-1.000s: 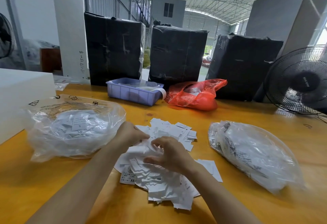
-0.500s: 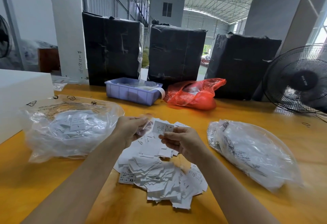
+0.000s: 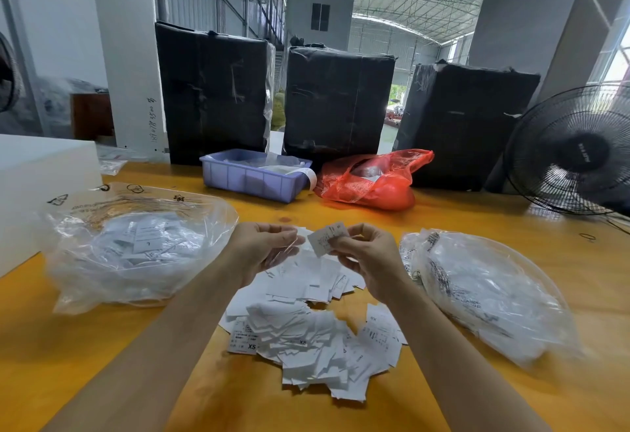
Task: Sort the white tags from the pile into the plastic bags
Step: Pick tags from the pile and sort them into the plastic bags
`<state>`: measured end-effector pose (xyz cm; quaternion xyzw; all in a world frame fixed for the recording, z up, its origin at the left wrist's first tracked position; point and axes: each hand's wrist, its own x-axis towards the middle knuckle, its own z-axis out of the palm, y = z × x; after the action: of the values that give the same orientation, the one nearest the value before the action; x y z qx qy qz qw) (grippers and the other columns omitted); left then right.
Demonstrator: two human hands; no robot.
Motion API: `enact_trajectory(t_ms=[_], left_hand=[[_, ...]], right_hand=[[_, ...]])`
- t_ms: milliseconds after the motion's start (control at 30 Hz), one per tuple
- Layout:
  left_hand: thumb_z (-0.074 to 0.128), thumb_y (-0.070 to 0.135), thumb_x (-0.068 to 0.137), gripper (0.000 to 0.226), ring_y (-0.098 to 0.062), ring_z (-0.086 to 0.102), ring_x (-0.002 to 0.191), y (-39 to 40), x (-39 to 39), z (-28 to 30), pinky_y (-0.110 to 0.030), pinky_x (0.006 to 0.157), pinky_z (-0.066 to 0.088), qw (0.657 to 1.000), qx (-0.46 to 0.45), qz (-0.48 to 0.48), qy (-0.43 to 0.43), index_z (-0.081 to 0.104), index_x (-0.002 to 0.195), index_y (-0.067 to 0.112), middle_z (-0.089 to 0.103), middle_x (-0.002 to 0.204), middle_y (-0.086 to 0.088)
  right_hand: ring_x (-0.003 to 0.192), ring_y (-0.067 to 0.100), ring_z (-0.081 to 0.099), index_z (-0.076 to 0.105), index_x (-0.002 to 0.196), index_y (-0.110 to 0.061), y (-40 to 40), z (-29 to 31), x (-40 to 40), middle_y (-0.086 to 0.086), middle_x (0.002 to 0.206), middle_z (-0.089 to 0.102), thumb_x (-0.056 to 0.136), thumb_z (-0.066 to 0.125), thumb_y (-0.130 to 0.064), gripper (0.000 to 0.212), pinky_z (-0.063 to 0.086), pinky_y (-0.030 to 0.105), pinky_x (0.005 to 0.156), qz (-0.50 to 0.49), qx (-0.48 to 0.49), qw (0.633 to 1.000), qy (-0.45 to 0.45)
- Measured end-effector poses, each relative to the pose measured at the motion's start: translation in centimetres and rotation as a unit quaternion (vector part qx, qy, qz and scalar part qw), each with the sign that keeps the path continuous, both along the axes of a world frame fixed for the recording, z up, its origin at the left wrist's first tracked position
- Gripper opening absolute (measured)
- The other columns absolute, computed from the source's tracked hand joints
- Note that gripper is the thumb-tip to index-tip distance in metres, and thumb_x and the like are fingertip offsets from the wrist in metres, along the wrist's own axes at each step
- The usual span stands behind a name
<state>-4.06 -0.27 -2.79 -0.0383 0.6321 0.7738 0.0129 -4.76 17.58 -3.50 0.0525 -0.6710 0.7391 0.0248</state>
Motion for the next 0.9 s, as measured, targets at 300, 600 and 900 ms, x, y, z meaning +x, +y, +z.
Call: enact_trajectory(t_ms=[300, 600, 900], left_hand=[[0.061, -0.005, 0.086, 0.006, -0.019, 0.071, 0.061, 0.7, 0.5, 0.5, -0.019, 0.05, 0.054, 0.999, 0.045, -0.014, 0.023, 0.061, 0.092, -0.004, 0.072, 0.068, -0.014], [0.058, -0.003, 0.089, 0.007, -0.012, 0.07, 0.065, 1.9, 0.2, 0.1, -0.019, 0.067, 0.057, 0.992, 0.093, 0.027, 0.084, 0.058, 0.093, 0.001, 0.073, 0.076, -0.009], [0.065, -0.003, 0.081, 0.021, -0.02, 0.07, 0.072, 2.3, 0.6, 0.4, -0.018, 0.061, 0.057, 0.992, 0.098, 0.032, 0.07, 0.059, 0.101, 0.002, 0.071, 0.093, -0.016]], right_hand=[[0.061, 0.016, 0.069, 0.059, 0.097, -0.01, 0.5, 0.6, -0.1, 0.012, 0.087, 0.068, 0.088, 0.06, -0.002, 0.012, 0.054, 0.023, 0.058, -0.022, 0.012, 0.999, 0.043], [0.077, 0.02, 0.072, 0.068, 0.097, -0.008, -1.2, -0.3, 0.9, -0.003, 0.096, 0.071, 0.073, 0.063, -0.061, 0.059, 0.054, 0.028, 0.068, 0.161, 0.168, 0.968, -0.097], [0.065, 0.008, 0.069, 0.069, 0.076, -0.016, -1.9, -0.9, 0.5, -0.001, 0.072, 0.071, 0.086, 0.063, -0.016, 0.012, 0.047, 0.025, 0.065, 0.101, 0.135, 0.984, -0.064]])
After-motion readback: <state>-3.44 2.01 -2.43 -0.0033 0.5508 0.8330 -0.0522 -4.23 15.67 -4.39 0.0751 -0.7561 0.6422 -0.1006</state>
